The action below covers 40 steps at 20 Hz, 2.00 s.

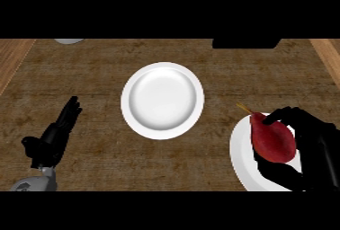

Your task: Pick the pear from the plate and place it in the plate

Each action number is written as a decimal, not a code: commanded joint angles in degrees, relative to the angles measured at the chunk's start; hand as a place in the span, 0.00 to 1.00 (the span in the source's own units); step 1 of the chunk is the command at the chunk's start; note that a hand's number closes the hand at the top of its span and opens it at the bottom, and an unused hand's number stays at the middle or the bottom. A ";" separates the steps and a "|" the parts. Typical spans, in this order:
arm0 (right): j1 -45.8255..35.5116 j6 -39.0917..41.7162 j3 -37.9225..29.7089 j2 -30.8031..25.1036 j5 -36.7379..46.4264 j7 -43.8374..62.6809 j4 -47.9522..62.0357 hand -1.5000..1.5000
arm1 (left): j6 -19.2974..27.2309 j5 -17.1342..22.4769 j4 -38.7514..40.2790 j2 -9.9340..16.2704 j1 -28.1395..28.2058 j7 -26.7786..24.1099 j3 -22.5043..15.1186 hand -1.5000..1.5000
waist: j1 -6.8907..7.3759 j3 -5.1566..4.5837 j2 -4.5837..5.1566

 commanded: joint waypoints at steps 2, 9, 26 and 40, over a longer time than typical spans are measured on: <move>-12.02 6.28 2.06 5.75 2.28 5.60 3.43 1.00 | -0.21 -0.73 5.74 -0.79 -3.13 -3.48 1.02 0.50 | 0.09 0.00 0.12; -25.02 3.90 2.94 14.99 3.12 4.41 22.83 1.00 | -0.06 -0.76 2.84 -0.51 -4.17 -0.01 1.21 0.50 | 0.50 0.02 0.23; -43.16 -32.15 12.63 17.50 -12.69 9.79 60.35 1.00 | -0.58 -1.98 -1.35 -2.03 -1.58 1.65 -0.59 0.50 | 2.64 0.07 0.50; -51.55 -54.09 13.51 17.51 -32.75 3.04 75.91 0.00 | -1.68 -0.95 -3.73 -1.71 -2.71 4.87 -0.17 0.50 | 2.94 0.11 0.60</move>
